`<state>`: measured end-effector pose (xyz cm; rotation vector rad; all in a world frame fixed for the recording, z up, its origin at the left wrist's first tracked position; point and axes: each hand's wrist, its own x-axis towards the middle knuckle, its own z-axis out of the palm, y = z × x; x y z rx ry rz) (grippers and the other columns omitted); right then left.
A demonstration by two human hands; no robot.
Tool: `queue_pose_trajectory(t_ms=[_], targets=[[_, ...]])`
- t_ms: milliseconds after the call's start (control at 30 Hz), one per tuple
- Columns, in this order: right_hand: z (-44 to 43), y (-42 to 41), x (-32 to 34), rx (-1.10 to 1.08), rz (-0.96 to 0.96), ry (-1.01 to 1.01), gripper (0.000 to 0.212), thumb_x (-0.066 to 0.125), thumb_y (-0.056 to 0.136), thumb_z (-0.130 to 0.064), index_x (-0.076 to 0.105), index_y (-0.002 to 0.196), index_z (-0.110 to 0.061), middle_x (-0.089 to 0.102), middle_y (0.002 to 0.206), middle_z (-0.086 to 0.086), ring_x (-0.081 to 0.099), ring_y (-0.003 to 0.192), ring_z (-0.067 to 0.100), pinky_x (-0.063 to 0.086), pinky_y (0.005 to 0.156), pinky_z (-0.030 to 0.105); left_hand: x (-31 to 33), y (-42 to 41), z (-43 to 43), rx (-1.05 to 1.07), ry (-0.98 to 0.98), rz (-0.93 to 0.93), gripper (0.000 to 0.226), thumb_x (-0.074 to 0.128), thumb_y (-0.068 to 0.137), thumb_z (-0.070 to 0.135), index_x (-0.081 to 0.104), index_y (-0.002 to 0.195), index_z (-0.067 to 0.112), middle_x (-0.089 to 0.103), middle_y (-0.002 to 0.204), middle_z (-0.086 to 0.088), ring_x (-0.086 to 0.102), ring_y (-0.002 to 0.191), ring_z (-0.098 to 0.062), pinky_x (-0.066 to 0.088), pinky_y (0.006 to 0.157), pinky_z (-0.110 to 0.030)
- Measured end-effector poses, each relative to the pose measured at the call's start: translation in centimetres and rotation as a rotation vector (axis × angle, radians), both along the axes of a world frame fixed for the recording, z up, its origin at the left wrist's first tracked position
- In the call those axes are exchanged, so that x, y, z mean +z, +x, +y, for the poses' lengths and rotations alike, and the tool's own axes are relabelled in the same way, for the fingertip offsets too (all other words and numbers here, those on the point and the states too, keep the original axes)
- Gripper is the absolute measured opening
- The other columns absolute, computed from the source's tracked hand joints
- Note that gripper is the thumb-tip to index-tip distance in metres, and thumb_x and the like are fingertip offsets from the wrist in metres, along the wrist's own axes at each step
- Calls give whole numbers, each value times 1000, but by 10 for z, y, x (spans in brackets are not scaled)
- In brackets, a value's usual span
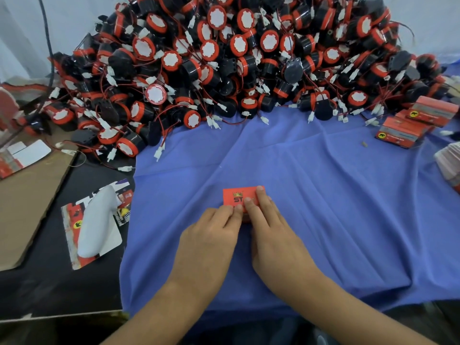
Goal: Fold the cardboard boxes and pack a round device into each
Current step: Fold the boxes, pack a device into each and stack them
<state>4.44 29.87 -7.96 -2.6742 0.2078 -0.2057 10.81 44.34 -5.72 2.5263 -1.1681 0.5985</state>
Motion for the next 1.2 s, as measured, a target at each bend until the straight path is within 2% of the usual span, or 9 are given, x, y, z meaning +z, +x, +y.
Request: queue_pose_trajectory(t_ms=[100,167,267,400,600,700,833,967,1200], targets=[[1,-5,-1,-34,-100,150,73,48,97,-1,25,161,-27,-16,171,-6,40,142,17,51,90,28,-8,2,-4,23,-311,288,37,80,84,2,77,118,14,65,112,3,69,99,-14,61,79,-30],[0,-7,-3,-56,-163,246,73,51,96,1,30,159,-31,-7,172,-4,31,141,-2,46,98,17,-11,0,-10,122,-626,516,27,78,90,12,76,114,25,62,113,11,67,99,0,54,79,-13],[-4,-4,-5,-92,-186,370,77,53,96,1,25,160,-31,12,168,-15,11,143,-24,22,114,4,-13,5,-21,244,-932,774,22,78,91,17,69,106,30,73,96,15,70,91,5,48,74,-5],[-23,2,-5,-240,-138,449,79,52,96,-4,20,162,-32,44,156,-16,43,133,-5,28,94,-7,-11,14,-45,204,-898,853,11,71,96,17,74,102,26,75,93,22,69,93,6,49,83,-8],[-82,6,5,-445,-198,596,71,47,88,2,43,138,-49,63,98,-39,60,85,-15,50,70,8,-9,26,-117,6,-751,971,27,61,101,12,71,125,18,72,110,21,66,106,8,50,93,-10],[-121,7,13,-554,-213,598,64,45,82,3,53,131,-37,68,100,-27,64,88,-6,50,72,18,-6,29,-164,-114,-656,1047,37,56,98,3,69,129,19,73,116,13,67,114,-2,50,107,-28],[-175,6,20,-680,-251,602,61,43,77,4,62,122,-31,72,104,-14,67,101,12,54,86,31,-8,31,-229,-236,-496,1095,49,52,93,-1,65,135,20,72,126,6,65,122,-15,49,110,-41],[-217,7,22,-772,-331,637,68,43,75,4,60,131,-31,72,105,-16,67,102,9,55,86,26,-9,33,-285,-305,-455,1143,62,53,91,-4,50,149,17,62,141,1,57,132,-18,43,115,-39],[-282,16,31,-910,-548,671,67,47,64,-3,64,124,-28,75,102,-13,69,96,7,57,86,34,3,38,-371,-466,-422,1192,69,58,88,-3,48,150,26,66,135,6,59,127,-13,47,111,-43]])
